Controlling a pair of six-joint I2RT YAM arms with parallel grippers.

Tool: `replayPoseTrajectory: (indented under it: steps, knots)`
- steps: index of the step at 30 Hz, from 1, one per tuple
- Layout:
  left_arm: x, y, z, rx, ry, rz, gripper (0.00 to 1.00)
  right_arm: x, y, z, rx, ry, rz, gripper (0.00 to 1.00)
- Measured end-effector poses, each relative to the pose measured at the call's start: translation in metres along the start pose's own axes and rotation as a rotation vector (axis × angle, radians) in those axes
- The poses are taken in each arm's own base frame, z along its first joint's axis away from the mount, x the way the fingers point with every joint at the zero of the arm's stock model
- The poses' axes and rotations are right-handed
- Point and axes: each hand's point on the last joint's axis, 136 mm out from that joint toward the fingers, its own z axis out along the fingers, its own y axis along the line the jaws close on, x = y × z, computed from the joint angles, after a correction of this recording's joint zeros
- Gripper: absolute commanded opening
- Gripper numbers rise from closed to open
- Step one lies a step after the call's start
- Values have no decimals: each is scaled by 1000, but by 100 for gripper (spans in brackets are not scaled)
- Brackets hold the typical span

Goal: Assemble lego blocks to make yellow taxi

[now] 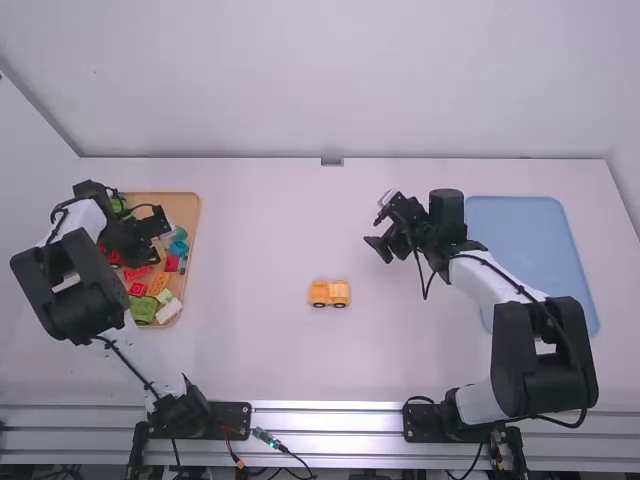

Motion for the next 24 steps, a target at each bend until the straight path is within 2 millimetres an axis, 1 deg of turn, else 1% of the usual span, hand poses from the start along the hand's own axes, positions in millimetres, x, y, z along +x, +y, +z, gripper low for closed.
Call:
replayPoseTrajectory:
  steps: [2, 3, 5, 9, 12, 16, 17, 18, 19, 21, 22, 24]
  knots:
    - [0, 2, 0, -9, -1, -3, 51, 0, 0, 0, -1, 0, -3, 99]
    - [0, 6, 0, -23, -2, -8, 53, 0, 0, 0, -1, 0, -1, 99]
    - [-1, 10, 0, -39, -6, -21, 55, 0, 0, 0, -2, -1, -4, 99]
    - [-3, -1, 0, 4, -15, -30, 54, 0, 0, 0, -2, -1, -2, 99]
    - [-3, 9, -1, -35, -22, -34, 54, 0, 1, 0, -3, -1, 3, 99]
    - [1, 7, -2, -26, -27, -62, 55, 0, 0, 0, -3, -2, 4, 99]
    - [4, 9, -4, -20, -32, -76, 51, 0, 1, 0, -3, -2, 4, 99]
    - [4, 13, -5, -21, -35, -87, 51, 0, 1, 0, -4, -3, 5, 99]
    - [5, 19, -6, -31, -39, -98, 54, -1, 1, 0, -8, -5, 3, 99]
    - [4, 25, -8, -34, -41, -112, 56, -2, 2, 0, -14, -9, 2, 99]
    - [3, 31, -12, -36, -46, -126, 57, -2, 4, 0, -21, -14, 6, 99]
    - [-1, 31, -17, -14, -53, -130, 62, -3, 5, 0, -29, -18, 5, 99]
